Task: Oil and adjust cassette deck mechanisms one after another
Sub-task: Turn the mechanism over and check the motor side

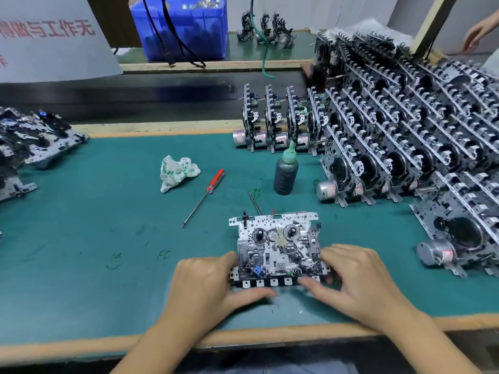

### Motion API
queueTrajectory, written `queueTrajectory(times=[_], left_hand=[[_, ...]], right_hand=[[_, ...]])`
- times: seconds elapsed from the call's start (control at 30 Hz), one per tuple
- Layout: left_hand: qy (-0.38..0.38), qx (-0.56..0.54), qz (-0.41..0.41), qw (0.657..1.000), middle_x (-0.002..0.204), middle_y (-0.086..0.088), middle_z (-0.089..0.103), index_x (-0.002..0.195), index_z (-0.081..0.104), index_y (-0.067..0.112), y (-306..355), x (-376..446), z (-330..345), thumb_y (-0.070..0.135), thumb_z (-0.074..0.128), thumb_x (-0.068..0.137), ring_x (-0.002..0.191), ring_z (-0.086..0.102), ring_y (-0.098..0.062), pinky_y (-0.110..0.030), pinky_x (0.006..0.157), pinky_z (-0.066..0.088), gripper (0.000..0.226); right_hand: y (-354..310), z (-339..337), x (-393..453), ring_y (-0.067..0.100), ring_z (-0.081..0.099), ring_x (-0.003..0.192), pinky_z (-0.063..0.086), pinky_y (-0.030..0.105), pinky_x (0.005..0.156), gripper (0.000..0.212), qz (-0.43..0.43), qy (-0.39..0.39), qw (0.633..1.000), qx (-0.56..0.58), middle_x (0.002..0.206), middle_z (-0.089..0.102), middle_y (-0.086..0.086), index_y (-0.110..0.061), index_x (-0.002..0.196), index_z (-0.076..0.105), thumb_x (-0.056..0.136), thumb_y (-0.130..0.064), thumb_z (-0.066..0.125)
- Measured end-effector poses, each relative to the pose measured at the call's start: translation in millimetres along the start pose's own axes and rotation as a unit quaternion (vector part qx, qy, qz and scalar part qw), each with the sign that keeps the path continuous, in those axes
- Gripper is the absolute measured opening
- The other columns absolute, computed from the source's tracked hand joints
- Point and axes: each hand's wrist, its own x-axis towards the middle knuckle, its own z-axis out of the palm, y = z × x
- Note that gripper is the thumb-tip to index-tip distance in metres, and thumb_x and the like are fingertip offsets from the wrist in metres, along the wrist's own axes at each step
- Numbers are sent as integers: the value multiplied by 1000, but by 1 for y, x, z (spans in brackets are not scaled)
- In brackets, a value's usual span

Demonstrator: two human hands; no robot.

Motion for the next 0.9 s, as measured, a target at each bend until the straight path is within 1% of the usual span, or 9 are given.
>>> queueTrajectory(times=[0.13, 0.23, 0.3, 0.37, 0.47, 0.53, 0.73, 0.83, 0.9], left_hand=[[-15, -4, -12, 1000, 33, 1, 38, 47, 39, 14, 1, 2, -7, 83, 29, 76, 31, 41, -23, -20, 35, 31, 76], [12, -86, -32, 996, 40, -7, 33, 47, 30, 21, 4, 3, -15, 83, 33, 76, 38, 27, -19, -25, 40, 27, 68], [28, -188, -71, 979, 44, -9, 35, 49, 29, 18, 8, 7, -23, 81, 34, 79, 43, 24, -17, -26, 44, 27, 70], [40, -259, -113, 959, 40, -10, 34, 52, 38, 9, 15, 12, -29, 78, 36, 81, 40, 28, -20, -31, 46, 30, 75], [44, -305, -161, 938, 35, -11, 32, 47, 36, 3, 22, 15, -32, 68, 41, 82, 36, 26, -10, -28, 44, 28, 74], [24, -306, -182, 934, 34, -12, 32, 45, 34, 3, 23, 13, -31, 69, 38, 81, 36, 28, -10, -34, 47, 33, 75], [-17, -214, -190, 958, 45, -16, 33, 51, 34, 8, 13, 10, -28, 71, 30, 81, 44, 27, -20, -46, 52, 36, 70], [19, -78, -168, 983, 45, 2, 40, 52, 39, 18, 12, 10, -33, 69, 30, 81, 48, 40, -14, -32, 47, 33, 59], [65, -65, -144, 985, 59, 16, 52, 64, 52, 30, 15, 14, -39, 65, 39, 80, 64, 49, -5, -29, 53, 40, 40]], right_hand=[[-1, -2, 2, 9, 25, 46, 21, 26, 46, 57, 10, -4, 999, 34, 52, 26, -12, -21, 56, 32, 89, -67, 32], [-4, -8, 3, 17, 41, 44, 34, 32, 50, 61, 89, -9, 974, 207, 46, 40, -4, -18, 51, 43, 85, -68, 40], [-10, -14, 7, 15, 51, 42, 39, 24, 50, 59, 166, 2, 943, 288, 41, 50, 1, -18, 45, 51, 80, -65, 41], [-15, -19, 12, 10, 47, 36, 36, 13, 49, 67, 230, -5, 918, 324, 35, 48, 5, -15, 42, 57, 75, -69, 38], [-21, -24, 17, 12, 37, 30, 33, 11, 45, 75, 287, -36, 886, 361, 27, 36, 2, -13, 31, 47, 69, -76, 40], [-23, -23, 17, 13, 35, 30, 33, 12, 44, 76, 303, -41, 880, 364, 27, 34, 3, -13, 30, 44, 70, -78, 46], [-29, -19, 14, 8, 37, 32, 34, 17, 48, 79, 289, -49, 911, 290, 29, 37, 3, -9, 35, 48, 71, -78, 37], [-19, -22, 11, 15, 45, 50, 34, 27, 53, 74, 237, -47, 960, 138, 53, 50, 2, -14, 57, 52, 64, -84, 27], [-11, -24, 9, 7, 52, 68, 38, 21, 59, 48, 195, -42, 968, 152, 75, 57, -14, -33, 73, 51, 61, -79, 46]])
